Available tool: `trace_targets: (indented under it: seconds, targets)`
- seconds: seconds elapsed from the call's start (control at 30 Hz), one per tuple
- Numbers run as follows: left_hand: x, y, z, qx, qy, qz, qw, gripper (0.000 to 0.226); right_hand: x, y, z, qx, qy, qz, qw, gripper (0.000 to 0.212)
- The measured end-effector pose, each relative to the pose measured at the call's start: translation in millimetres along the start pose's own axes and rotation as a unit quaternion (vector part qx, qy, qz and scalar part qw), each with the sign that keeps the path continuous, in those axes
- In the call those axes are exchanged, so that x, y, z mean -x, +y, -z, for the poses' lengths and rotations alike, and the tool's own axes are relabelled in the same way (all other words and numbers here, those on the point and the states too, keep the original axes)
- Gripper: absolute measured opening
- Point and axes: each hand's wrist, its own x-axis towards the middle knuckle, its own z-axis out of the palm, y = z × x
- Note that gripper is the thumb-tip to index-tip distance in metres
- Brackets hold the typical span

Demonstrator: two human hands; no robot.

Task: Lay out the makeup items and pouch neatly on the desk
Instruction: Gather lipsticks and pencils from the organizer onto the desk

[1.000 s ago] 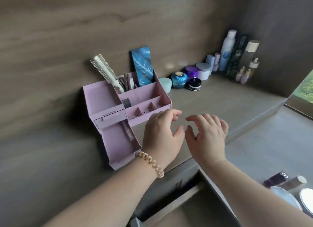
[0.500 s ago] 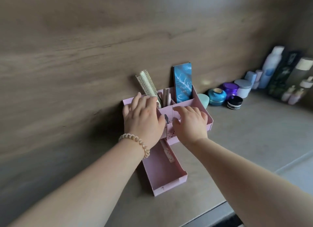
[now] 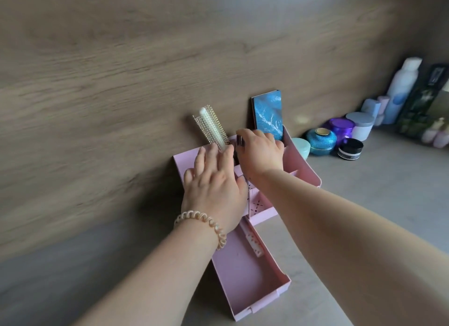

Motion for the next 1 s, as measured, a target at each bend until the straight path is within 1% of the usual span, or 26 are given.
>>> trace_targets:
  seconds: [0.1,0.17,0.23,0.3,0.4,0.5,0.6,0.73,0.8,0.87,0.93,1.0]
  targets:
    - [-3,-1,-1,-0.004,0.003,0.002,1.0,0.062,-7,-7,1,-0.016,0.002,0.006,1.0,0.018]
    - [-3,0,-1,-0.002,-0.002,0.004,1.0,0.061,-9,-12,5,-0.026,-0.001,0.012,1.0,0.013]
    - [-2,1,-1,-0.004,0.0,0.005,1.0,0.062,-10,-17,11,-0.054,0.036,0.017,0.998,0.013]
    - [-1,0,-2,-0.008,0.014,0.002,1.0,0.061,-12,-23,24,-0.093,0.099,0.01,0.991,0.015]
    - [0,-2,-4,-0.021,0.041,-0.008,0.999,0.06,-12,-24,47,-0.196,0.15,-0.031,0.969,0.017]
    - [-1,-2,-4,-0.018,0.037,-0.007,0.999,0.061,-4,-15,64,-0.339,0.174,-0.074,0.921,0.015]
    - [-2,-4,-4,-0.015,0.024,-0.002,1.0,0.061,12,0,75,-0.414,0.172,-0.123,0.885,0.017]
    - [-3,-3,-1,-0.024,0.016,0.0,1.0,0.057,48,24,85,-0.434,0.133,-0.176,0.874,0.014]
    - [-2,-4,2,-0.031,0.013,-0.005,0.999,0.055,74,38,93,-0.449,0.121,-0.218,0.858,0.011]
    - [1,-2,9,-0.031,0.041,-0.026,0.998,0.05,106,54,106,-0.462,0.114,-0.27,0.837,0.011]
    - [6,-1,17,-0.026,0.079,-0.03,0.996,0.048,140,69,115,-0.461,0.105,-0.315,0.823,0.012]
    - [13,16,24,0.022,0.1,-0.037,0.994,0.051,177,89,129,-0.45,0.11,-0.358,0.811,0.013]
